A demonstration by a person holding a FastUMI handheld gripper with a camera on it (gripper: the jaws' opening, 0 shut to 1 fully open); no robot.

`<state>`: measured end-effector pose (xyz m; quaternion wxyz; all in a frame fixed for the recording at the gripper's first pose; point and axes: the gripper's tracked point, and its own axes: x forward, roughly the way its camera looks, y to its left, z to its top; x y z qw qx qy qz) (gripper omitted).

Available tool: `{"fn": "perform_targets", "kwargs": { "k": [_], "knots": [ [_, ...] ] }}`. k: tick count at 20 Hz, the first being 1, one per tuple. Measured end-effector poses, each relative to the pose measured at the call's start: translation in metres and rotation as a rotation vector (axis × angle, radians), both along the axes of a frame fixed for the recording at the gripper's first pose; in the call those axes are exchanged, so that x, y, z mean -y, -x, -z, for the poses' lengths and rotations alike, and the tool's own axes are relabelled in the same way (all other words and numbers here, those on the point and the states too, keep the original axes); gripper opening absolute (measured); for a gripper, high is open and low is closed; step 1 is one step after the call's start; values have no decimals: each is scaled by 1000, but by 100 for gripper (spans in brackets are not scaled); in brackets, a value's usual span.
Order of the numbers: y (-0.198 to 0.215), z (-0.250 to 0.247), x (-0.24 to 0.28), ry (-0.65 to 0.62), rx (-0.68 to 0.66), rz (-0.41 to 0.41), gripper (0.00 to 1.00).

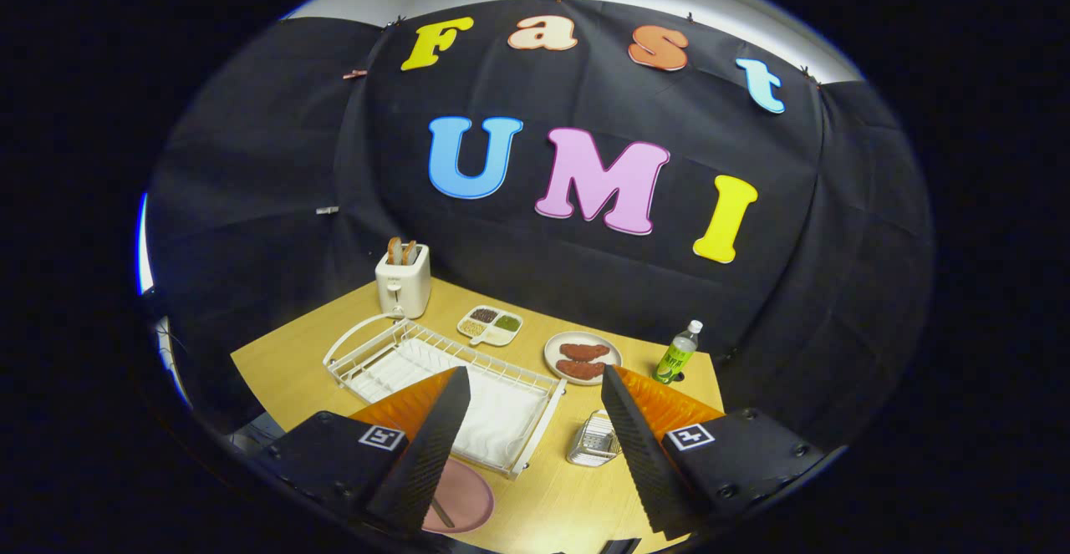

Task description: Take the plate from the dish rack, then take the spoon from the basket and place it into the plate.

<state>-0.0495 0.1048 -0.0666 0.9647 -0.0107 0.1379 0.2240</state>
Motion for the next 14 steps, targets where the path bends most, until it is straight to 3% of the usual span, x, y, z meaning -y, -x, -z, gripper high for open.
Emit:
{"fn": "perform_targets", "kwargs": {
  "k": [6,14],
  "knots": [
    [-14,-23,47,6,99,123,97],
    [-21,-10,70,-44,46,210,97]
  ]
}}
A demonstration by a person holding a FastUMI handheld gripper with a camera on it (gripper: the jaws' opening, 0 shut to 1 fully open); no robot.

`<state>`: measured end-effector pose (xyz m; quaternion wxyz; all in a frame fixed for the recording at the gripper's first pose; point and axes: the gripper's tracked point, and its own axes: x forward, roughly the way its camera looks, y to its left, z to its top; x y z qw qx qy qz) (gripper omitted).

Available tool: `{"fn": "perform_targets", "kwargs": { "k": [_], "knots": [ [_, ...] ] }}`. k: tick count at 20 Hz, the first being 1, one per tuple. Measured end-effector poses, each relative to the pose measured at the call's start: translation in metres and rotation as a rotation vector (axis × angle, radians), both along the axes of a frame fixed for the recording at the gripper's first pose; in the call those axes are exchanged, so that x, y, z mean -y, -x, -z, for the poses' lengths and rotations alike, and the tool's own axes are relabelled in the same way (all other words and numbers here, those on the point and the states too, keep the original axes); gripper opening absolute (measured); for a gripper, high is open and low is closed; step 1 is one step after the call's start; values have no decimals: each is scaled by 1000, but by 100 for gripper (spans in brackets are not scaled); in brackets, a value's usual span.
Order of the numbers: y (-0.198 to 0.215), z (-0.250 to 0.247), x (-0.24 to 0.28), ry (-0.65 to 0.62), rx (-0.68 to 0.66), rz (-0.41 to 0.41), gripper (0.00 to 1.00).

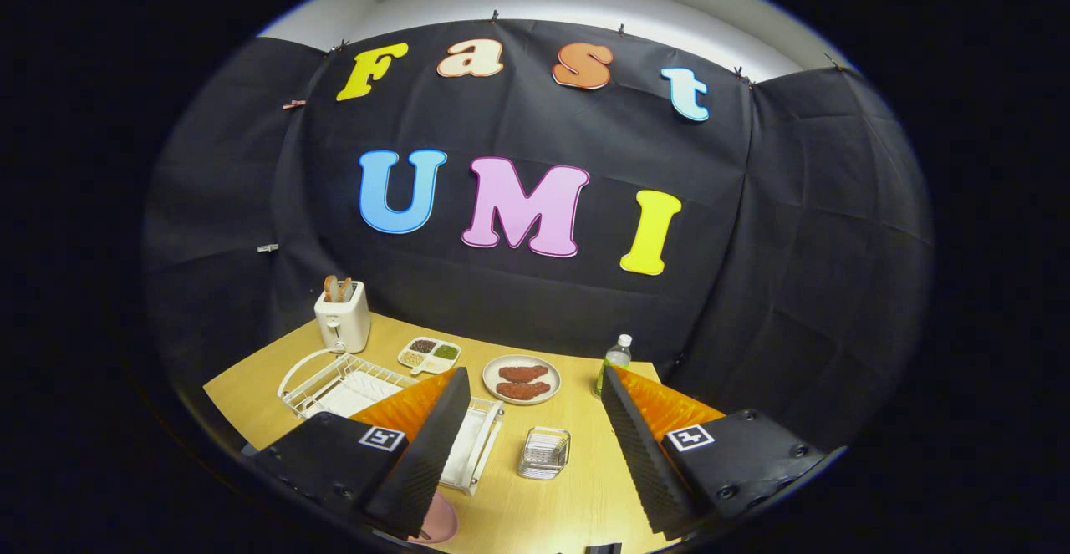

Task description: Take the plate from the dish rack, then take the spoon from the basket and place it into the plate.

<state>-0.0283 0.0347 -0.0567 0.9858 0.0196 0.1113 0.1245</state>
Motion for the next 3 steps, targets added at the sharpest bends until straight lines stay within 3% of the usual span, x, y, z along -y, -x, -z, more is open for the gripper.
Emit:
{"fn": "perform_targets", "kwargs": {
  "k": [3],
  "knots": [
    [0,-1,1,-7,-3,3,97]
  ]
}}
